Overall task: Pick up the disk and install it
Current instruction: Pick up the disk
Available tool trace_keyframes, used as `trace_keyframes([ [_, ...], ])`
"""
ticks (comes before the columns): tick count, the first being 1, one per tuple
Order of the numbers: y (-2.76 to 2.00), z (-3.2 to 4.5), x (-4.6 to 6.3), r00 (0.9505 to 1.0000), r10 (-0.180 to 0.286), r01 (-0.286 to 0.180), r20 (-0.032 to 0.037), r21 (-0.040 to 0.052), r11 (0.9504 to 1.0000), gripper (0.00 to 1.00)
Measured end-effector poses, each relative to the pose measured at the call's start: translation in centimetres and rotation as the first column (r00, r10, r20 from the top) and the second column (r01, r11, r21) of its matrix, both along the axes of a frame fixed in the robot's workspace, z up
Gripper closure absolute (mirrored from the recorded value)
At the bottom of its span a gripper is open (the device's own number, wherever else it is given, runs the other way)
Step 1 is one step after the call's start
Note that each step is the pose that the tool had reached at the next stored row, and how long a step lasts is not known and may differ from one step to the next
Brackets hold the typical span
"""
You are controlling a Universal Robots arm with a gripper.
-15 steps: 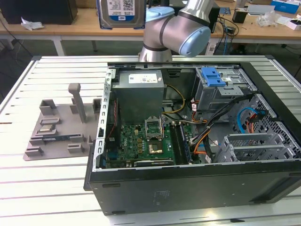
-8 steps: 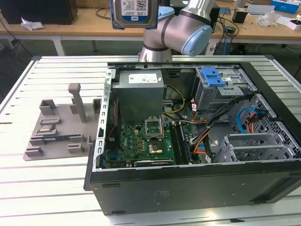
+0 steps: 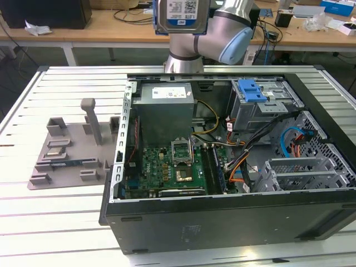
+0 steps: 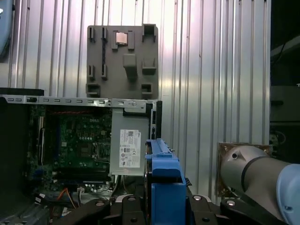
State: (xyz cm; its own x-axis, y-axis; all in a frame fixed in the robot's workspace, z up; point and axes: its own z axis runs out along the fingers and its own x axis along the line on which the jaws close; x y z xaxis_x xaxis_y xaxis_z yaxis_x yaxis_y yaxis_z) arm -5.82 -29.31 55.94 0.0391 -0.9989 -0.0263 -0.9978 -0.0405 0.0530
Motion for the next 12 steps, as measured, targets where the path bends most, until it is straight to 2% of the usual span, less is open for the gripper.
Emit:
trace_keyframes([
  [5, 0.00, -0.09, 2.3, 1.0000, 0.000, 0.000, -0.0005, 0.0000, 1.0000, 0.63],
  [12, 0.00, -0.19, 5.1, 1.0000, 0.000, 0.000, -0.0013, -0.0001, 1.0000, 0.63],
])
